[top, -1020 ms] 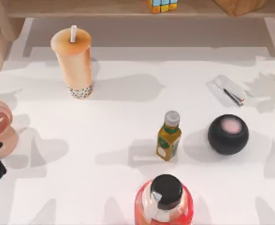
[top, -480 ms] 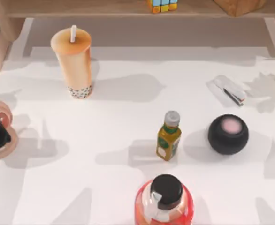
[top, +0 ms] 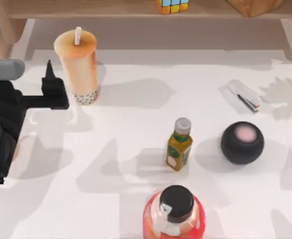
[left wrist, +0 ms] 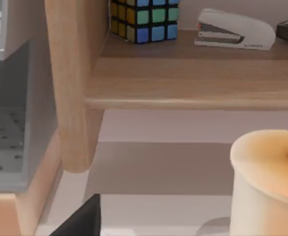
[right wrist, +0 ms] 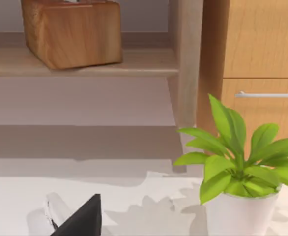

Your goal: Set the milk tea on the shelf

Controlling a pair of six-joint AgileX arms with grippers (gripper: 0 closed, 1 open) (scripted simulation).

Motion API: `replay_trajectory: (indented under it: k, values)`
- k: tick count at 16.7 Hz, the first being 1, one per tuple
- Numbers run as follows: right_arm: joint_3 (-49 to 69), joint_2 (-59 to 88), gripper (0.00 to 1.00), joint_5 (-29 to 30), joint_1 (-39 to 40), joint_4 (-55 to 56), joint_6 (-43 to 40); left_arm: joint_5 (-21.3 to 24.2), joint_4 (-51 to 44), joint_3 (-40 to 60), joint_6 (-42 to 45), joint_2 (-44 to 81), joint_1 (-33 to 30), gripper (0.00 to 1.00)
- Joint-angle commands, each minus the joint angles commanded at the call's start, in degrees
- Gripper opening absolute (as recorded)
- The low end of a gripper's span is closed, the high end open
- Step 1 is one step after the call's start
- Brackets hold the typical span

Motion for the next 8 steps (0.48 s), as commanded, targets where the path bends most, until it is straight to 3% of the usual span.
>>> replay_trajectory:
  k: [4, 8]
  values:
    - [0.00, 0.00, 1.00, 0.00, 0.00, 0.00, 0.00, -4.49, 14.16, 5.22, -0.36, 21.43, -5.63, 1.00]
    - [0.00, 0.00, 1.00, 0.00, 0.00, 0.00, 0.00, -7.90, 23.67, 8.02, -0.91, 33.63, -9.20, 1.00]
